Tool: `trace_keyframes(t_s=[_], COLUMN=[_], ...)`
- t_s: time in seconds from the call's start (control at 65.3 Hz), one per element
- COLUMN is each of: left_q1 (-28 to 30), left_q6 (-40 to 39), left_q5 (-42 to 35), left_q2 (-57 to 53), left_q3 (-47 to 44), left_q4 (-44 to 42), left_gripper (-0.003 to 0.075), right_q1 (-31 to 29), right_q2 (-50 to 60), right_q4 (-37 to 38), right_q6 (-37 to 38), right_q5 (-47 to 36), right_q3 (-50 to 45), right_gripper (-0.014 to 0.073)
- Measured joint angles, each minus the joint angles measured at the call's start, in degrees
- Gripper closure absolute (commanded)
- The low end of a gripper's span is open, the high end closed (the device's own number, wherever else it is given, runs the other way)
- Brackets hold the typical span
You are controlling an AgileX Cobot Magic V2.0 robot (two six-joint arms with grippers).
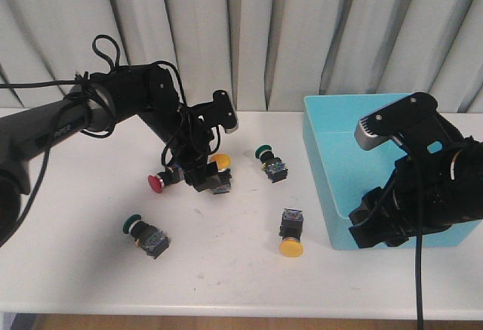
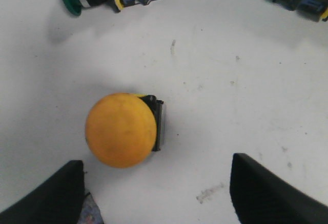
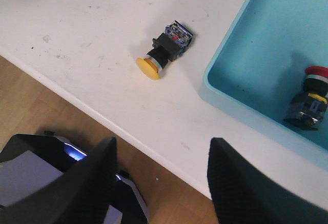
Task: Pick red and yellow buttons and place in box
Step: 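Reach the left gripper down to the yellow-capped button and grasp it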
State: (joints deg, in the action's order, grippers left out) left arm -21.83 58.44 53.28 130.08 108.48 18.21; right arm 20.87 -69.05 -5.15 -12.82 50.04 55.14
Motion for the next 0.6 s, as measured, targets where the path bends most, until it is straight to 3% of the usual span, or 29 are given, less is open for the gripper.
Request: trace_keyframes(t_s=[0.352,0.598], left_q1=[0.5,0.5], left_q6=[2.2,3.7], left_q5=[2.7,2.6], left_q2=[8.7,10.4], left_q3=[10.3,10.9], left_q4=[1.6,4.8], left_gripper=[0.0202,0.0318], right_q1=[0.0,0.0], right_q2=[0.0,0.0], right_q4=[-0.1,-0.1], right_q6=[0.0,0.0], right_q5=[0.0,0.0], right_q3=[0.0,0.0], right_gripper=[0.0193,0.0193])
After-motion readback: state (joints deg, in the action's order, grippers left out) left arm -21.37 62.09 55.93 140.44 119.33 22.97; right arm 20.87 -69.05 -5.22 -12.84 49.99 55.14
